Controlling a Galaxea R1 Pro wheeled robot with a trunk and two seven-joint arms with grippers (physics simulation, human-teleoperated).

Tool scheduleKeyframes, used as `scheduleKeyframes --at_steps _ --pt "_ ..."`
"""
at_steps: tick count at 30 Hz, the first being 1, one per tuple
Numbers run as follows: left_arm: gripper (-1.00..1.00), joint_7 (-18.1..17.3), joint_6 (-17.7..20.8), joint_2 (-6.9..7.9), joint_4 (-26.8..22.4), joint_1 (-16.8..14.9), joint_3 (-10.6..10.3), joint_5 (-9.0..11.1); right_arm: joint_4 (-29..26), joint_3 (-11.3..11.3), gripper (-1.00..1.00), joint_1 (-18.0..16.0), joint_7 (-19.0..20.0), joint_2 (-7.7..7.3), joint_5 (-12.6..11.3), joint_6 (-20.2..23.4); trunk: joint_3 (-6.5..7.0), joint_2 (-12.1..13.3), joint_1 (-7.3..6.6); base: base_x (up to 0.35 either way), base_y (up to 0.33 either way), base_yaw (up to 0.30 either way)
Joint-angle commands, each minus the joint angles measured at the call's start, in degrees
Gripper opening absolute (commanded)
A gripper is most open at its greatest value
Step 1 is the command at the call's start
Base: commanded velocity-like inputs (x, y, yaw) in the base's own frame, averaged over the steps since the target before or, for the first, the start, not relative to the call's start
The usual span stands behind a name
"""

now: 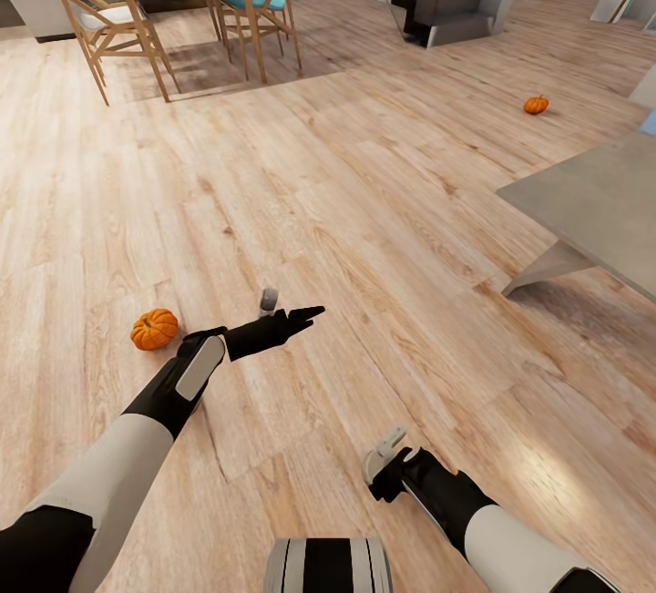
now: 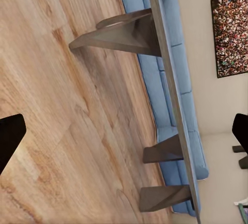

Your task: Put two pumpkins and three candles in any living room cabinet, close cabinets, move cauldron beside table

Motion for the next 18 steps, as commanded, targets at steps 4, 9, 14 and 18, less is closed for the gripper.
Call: scheduleKeyframes --at_steps 4,9,14,18 --pt "1.0 0.0 0.0 0.0 0.0 0.0 -0.1 0.0 -2.8 0.1 -1.0 0.0 0.0 -0.14 -0.3 0.4 0.0 0.0 0.0 0.0 0.0 0.0" --pt "1.0 0.0 0.0 0.0 0.0 0.0 0.0 0.0 -7.7 0.2 -1.0 0.1 0.0 -0.78 -0.3 2.3 0.0 0.0 0.0 0.0 0.0 0.0" --pt "1.0 0.0 0.0 0.0 -0.1 0.0 -0.1 0.0 -14.2 0.2 -1.0 0.1 0.0 -1.97 -0.3 6.4 0.0 0.0 0.0 0.0 0.0 0.0" --pt "1.0 0.0 0.0 0.0 -0.1 0.0 -0.1 0.0 -18.5 0.1 -1.0 0.1 0.0 -3.06 -0.4 9.0 0.0 0.0 0.0 0.0 0.0 0.0"
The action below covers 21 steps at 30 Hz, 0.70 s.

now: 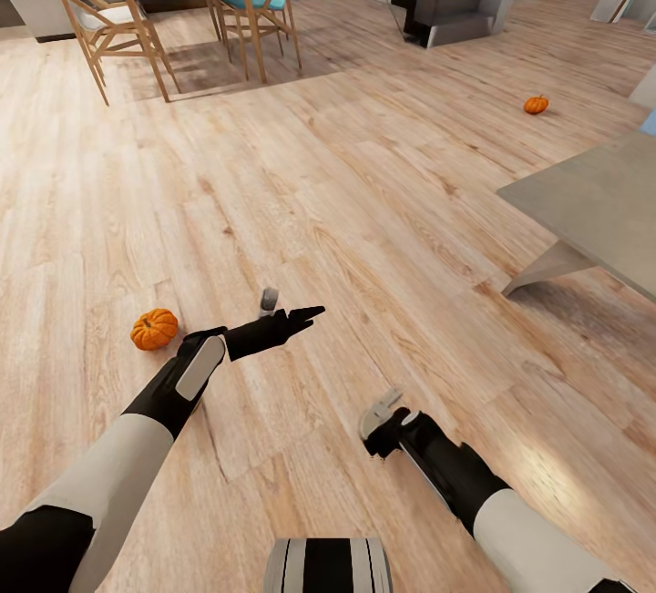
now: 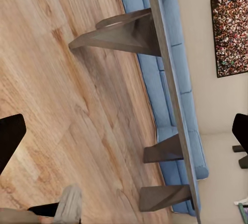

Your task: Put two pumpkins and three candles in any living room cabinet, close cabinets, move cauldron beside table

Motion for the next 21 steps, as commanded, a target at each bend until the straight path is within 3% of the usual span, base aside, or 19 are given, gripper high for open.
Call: scheduleKeyframes --at_steps 1,11,15,17,21 --pt "1.0 0.0 0.0 0.0 0.0 0.0 0.0 0.0 -1.5 0.0 -1.0 0.0 0.0 -0.3 -0.3 1.4 0.0 0.0 0.0 0.0 0.0 0.0" --pt "1.0 0.0 0.0 0.03 -0.1 0.0 0.2 0.0 -4.7 -0.8 -1.0 0.0 0.0 -0.55 -0.3 3.4 0.0 0.0 0.0 0.0 0.0 0.0" --pt "1.0 0.0 0.0 0.05 -0.1 0.0 0.5 0.0 -6.2 -3.8 -1.0 0.0 -0.1 -0.38 -0.2 3.5 0.0 0.0 0.0 0.0 0.0 0.0" --pt "1.0 -0.7 -0.1 -0.61 0.6 0.7 0.0 0.6 -5.8 -3.1 -1.0 -0.6 -0.6 0.27 0.9 2.8 0.0 0.0 0.0 0.0 0.0 0.0" --pt "1.0 -1.5 -0.1 -0.4 1.9 1.9 0.0 0.9 -5.8 -2.0 -1.0 -0.6 -0.7 0.95 0.9 2.7 0.0 0.0 0.0 0.0 0.0 0.0"
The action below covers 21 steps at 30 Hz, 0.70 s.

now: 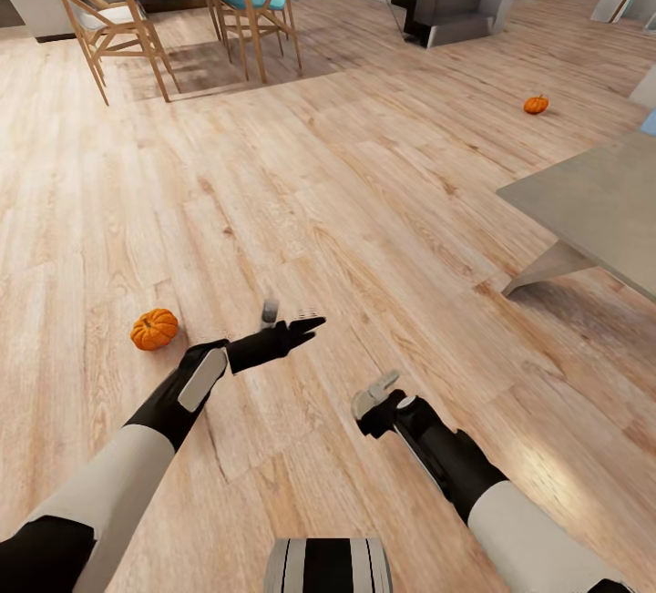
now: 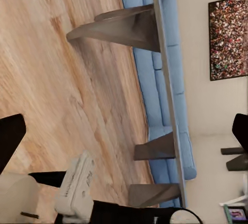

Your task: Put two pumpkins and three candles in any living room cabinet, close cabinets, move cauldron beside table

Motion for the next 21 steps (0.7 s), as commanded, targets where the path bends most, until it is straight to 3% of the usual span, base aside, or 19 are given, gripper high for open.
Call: scheduleKeyframes --at_steps 1,9,16,19,21 --pt "1.0 0.0 0.0 0.33 0.3 0.3 -0.1 -0.1 -0.2 -0.1 -1.0 -0.1 0.0 0.05 -0.2 -0.1 0.0 0.0 0.0 0.0 0.0 0.0" --pt "1.0 0.2 0.4 2.9 -1.0 2.9 -2.7 -1.4 -2.9 -0.5 -1.0 -0.8 0.0 0.63 -0.2 -1.9 0.0 0.0 0.0 0.0 0.0 0.0" --pt "1.0 2.3 2.4 5.16 -3.2 5.2 -5.0 -1.5 -5.0 -0.8 -1.0 -0.9 0.1 0.34 -0.3 -1.8 0.0 0.0 0.0 0.0 0.0 0.0" --pt "1.0 3.2 3.3 6.13 -4.2 6.1 -4.9 -1.1 -6.0 -1.4 -1.0 -0.9 0.1 0.21 -0.3 -1.6 0.0 0.0 0.0 0.0 0.0 0.0" --pt "1.0 3.9 3.9 5.46 -4.8 6.3 -4.8 -0.7 -6.6 -2.0 -1.0 -0.9 0.2 0.18 -0.3 -1.3 0.0 0.0 0.0 0.0 0.0 0.0"
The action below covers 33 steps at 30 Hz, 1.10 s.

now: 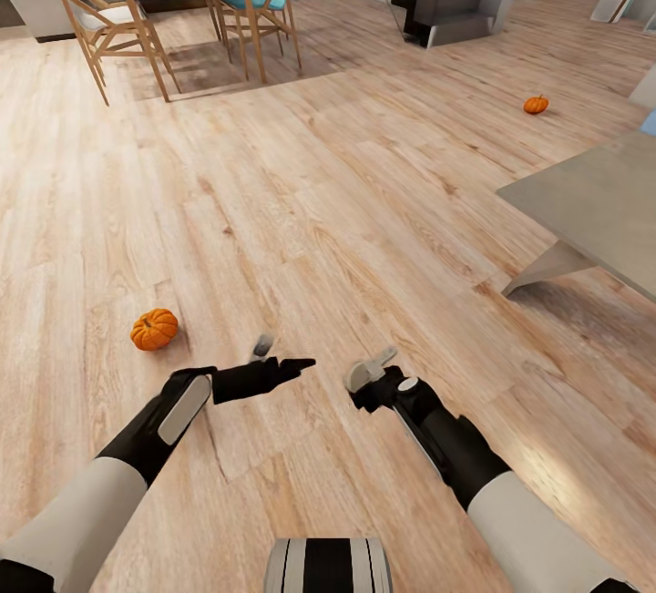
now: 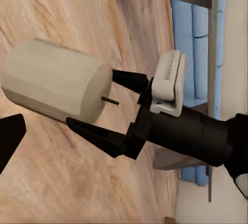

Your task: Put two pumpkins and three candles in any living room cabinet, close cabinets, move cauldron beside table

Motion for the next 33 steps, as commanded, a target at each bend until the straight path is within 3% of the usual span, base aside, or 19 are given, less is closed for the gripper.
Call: scheduleKeyframes --at_steps 1,2,3,5,9,15,20,23,28,33 --pt "1.0 0.3 0.3 -0.33 -0.3 0.0 0.1 0.0 -0.3 -0.3 -1.0 0.0 0.0 0.0 -0.3 0.1 0.0 0.0 0.0 0.0 0.0 0.0" --pt "1.0 0.7 0.7 -0.66 -0.7 -0.1 0.3 0.0 -0.7 -0.5 -1.0 0.0 0.0 0.0 -0.3 0.1 0.0 0.0 0.0 0.0 0.0 0.0" --pt "1.0 29.8 14.6 -0.89 -26.9 -0.1 0.5 0.0 -1.9 -0.6 -1.0 0.0 0.0 0.01 -0.3 0.2 0.0 0.0 0.0 0.0 0.0 0.007" --pt "1.0 35.1 15.1 -0.87 -28.0 -0.3 1.3 0.2 -2.1 -0.6 -1.0 0.0 0.0 0.09 -0.3 0.2 0.0 0.0 0.0 0.0 0.0 0.084" --pt "1.0 39.9 15.3 -0.85 -30.3 -0.4 1.7 0.2 -2.2 -0.6 -1.0 0.0 0.0 0.16 -0.3 0.3 0.0 0.0 0.0 0.0 0.0 0.203" --pt "1.0 42.2 15.3 -0.64 -30.9 -0.4 1.9 0.2 -2.2 -0.6 -1.0 0.0 0.0 0.11 -0.3 0.2 0.0 0.0 0.0 0.0 0.0 0.275" --pt "1.0 43.0 15.3 1.89 -31.7 -0.5 2.2 0.0 -2.2 -0.6 -1.0 0.0 0.0 0.16 -0.3 0.2 0.0 0.0 0.0 0.0 0.0 0.285" --pt "1.0 44.6 15.4 2.92 -32.2 -0.5 3.6 -0.2 -2.2 -0.6 -1.0 0.0 0.0 0.17 -0.3 0.2 0.0 0.0 0.0 0.0 0.0 0.286" --pt "1.0 51.6 15.5 3.48 -32.3 -0.5 5.7 -0.2 -2.1 -0.6 -1.0 0.0 0.0 0.22 -0.3 0.2 0.0 0.0 0.0 0.0 0.0 0.286" --pt "1.0 58.6 15.5 3.92 -32.4 -0.6 6.1 0.0 -2.1 -0.6 -1.0 0.0 -0.1 0.29 -0.3 0.2 0.0 0.0 0.0 0.0 0.0 0.286"
